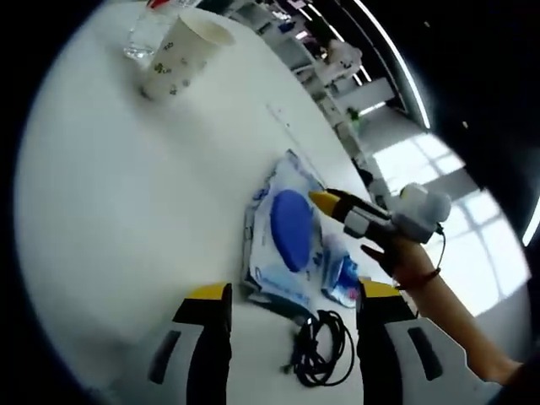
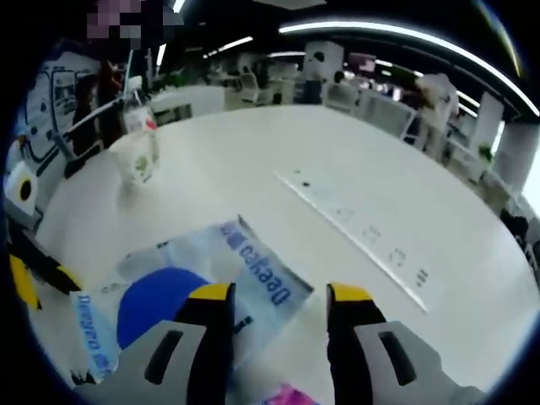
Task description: Arrange the tabletop items into an orderly group along one side of the table until the central work area is clear of visible clutter.
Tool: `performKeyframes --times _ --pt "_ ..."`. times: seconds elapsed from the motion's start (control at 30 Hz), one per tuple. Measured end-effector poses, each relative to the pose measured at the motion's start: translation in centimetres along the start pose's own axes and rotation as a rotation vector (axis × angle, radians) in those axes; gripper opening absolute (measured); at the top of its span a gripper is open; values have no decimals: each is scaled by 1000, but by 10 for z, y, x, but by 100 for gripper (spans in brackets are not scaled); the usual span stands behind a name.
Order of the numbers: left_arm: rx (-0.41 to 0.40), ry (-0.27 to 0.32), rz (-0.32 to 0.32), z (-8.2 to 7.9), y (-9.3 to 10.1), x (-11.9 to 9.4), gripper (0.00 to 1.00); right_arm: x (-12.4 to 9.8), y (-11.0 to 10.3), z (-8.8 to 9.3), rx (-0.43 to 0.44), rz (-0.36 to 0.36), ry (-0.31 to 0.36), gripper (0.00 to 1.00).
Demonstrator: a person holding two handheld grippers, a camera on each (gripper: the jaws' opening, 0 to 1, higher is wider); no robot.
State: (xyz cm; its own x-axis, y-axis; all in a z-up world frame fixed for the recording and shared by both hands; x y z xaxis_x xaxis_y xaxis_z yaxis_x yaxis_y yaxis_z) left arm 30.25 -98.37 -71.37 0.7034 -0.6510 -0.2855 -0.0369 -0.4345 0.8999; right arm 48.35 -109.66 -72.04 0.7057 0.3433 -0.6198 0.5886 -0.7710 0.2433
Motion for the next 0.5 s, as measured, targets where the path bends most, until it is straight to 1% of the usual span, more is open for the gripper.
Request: performKeyframes --times 0.1,0.17,0.2,0.33,0.4,0.43,0.5 --pt "-83 16 5 2 -1 5 53 4 -2 2 -31 -7 -11 39" --pt "-86 15 -5 3 -2 6 50 6 -1 4 -57 -4 -20 37" --pt "-85 15 -5 3 -1 7 50 6 -1 5 -68 -6 -26 35" --pt "-100 19 -12 5 1 9 50 7 -2 5 -79 -15 -25 34" --pt "-147 25 -16 7 -1 11 47 7 -2 4 -88 -17 -22 33" --pt "-176 24 -30 9 -3 11 45 7 -3 3 -93 -19 -22 32" --pt "-207 43 -47 9 -6 12 40 7 -3 2 -110 -16 -22 30"
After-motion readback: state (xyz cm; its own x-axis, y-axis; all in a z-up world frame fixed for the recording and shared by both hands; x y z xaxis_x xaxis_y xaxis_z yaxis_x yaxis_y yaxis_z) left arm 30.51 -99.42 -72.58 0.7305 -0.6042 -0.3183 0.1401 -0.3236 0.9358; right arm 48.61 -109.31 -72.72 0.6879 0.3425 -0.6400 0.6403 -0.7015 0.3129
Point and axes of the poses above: the point that each gripper's makers call its tool centre point, and the gripper's own axes: x roughly forward along the fingers, y roughly to its right, z roughly out of its underside, the point moved 4 cm from there along -x, roughly backward along the fingers, and after that the axes turned 15 degrees about z, right-handed, at the moved point
